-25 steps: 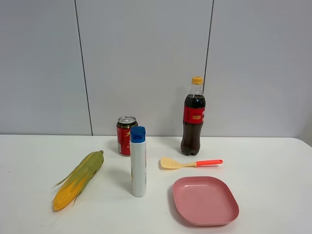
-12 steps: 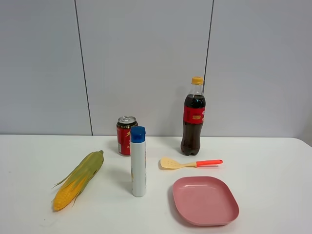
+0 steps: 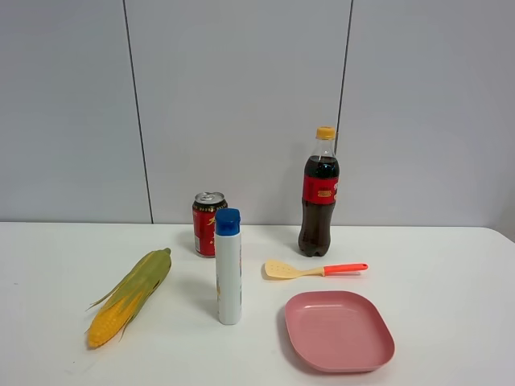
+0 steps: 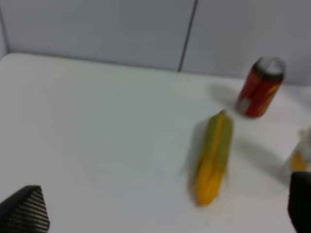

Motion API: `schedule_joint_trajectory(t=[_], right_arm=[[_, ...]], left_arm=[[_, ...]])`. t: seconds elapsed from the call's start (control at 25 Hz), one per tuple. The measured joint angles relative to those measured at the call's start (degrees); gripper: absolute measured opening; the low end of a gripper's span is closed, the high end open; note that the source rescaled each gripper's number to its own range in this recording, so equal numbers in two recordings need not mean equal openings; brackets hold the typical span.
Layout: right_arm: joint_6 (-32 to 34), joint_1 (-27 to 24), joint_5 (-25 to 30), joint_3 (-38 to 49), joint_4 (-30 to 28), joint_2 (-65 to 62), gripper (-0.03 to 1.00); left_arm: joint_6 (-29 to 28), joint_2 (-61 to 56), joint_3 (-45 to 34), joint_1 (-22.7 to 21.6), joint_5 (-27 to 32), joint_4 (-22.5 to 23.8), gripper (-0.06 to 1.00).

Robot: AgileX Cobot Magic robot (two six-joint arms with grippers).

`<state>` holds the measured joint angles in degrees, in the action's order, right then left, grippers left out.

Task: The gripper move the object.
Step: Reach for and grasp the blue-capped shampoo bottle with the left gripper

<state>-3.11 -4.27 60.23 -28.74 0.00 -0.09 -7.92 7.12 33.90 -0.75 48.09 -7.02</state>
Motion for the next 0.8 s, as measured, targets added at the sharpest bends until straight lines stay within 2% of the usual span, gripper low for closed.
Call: schedule_joint_trajectory(t=[0.2,0.4,0.6,0.8], right_arm=[[0.0,0.0,0.0,0.0,0.0,0.0,1.00],[0.0,0.0,0.0,0.0,0.0,0.0,1.00],[0.0,0.0,0.0,0.0,0.0,0.0,1.00],[0.0,0.0,0.0,0.0,0.0,0.0,1.00]], left_arm=[[1.9,9.6,0.0,0.0,-10.7,-3.5,1.00],[8.9,17.4,0.0,0.0,-22.0,-4.6,1.00],[14.9,22.5,0.0,0.0,-31.0,-4.7,1.00],[16.8,27.9,0.0,1.2,-36.8,-2.4,1.00]])
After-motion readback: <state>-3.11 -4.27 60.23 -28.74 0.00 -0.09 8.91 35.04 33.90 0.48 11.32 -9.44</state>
